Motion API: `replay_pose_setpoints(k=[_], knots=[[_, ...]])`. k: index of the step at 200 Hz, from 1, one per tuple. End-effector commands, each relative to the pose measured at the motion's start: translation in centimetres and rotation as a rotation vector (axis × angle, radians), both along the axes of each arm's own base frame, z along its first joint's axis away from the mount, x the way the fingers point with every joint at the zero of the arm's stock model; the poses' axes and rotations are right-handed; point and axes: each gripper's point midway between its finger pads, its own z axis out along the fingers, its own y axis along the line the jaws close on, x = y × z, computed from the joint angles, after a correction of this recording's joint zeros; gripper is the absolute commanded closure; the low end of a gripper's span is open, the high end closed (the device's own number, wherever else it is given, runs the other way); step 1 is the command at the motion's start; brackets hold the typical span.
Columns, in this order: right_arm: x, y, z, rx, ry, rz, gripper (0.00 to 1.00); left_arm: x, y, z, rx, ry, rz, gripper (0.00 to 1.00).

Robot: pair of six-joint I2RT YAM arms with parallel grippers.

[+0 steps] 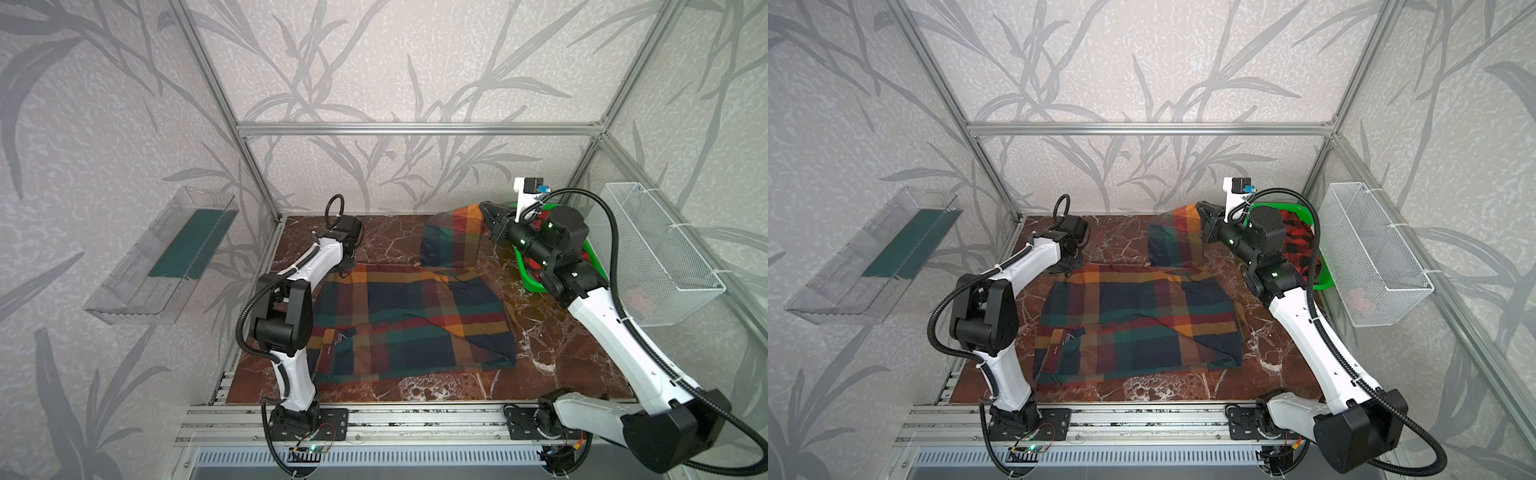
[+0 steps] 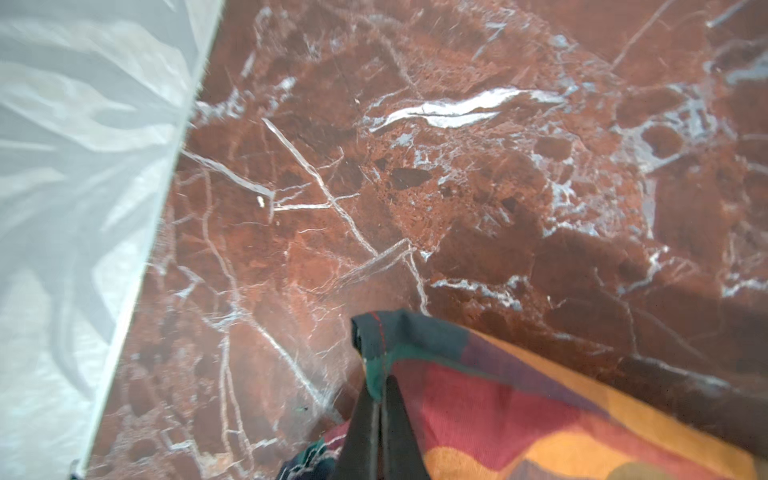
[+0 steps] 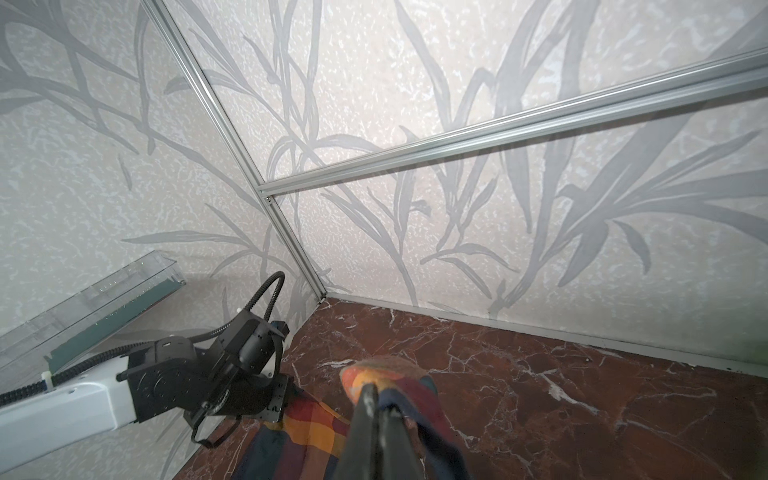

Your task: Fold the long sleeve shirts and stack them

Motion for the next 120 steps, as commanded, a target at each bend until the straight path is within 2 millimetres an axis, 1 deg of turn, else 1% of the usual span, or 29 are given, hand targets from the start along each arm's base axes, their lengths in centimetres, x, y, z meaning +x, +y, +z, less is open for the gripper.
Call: replay_pose_setpoints(k=[1,27,47,59,85,120], knots=[[-1.9,-1.0,0.4,0.011,-0.023,-0.020,1.00,-1.4,1.9,2.3,0.134,-0.082,0.065,1.00],[-4.2,-1.8,-0.6,0.018,-0.009,-0.028,1.00,-3.5,2.5,2.4,0.100,-0.145,0.134,1.00],[-5.9,-2.3,-1.3,0.004,0.002,-0.024,1.00,-5.1,2.5,2.0,0.033,-0.200,0.174,1.00],[-7.0,-2.7,-1.6,-0.002,0.000,-0.024,1.00,-6.0,2.3,1.6,-0.011,-0.234,0.189,1.00],[-9.0,-3.2,-3.0,-0.009,0.023,-0.015,1.00,-8.0,1.8,0.6,-0.097,-0.304,0.207,1.00],[-11.2,-3.6,-5.3,-0.028,0.074,0.003,1.00,-9.8,1.2,-0.4,-0.195,-0.371,0.196,1.00]])
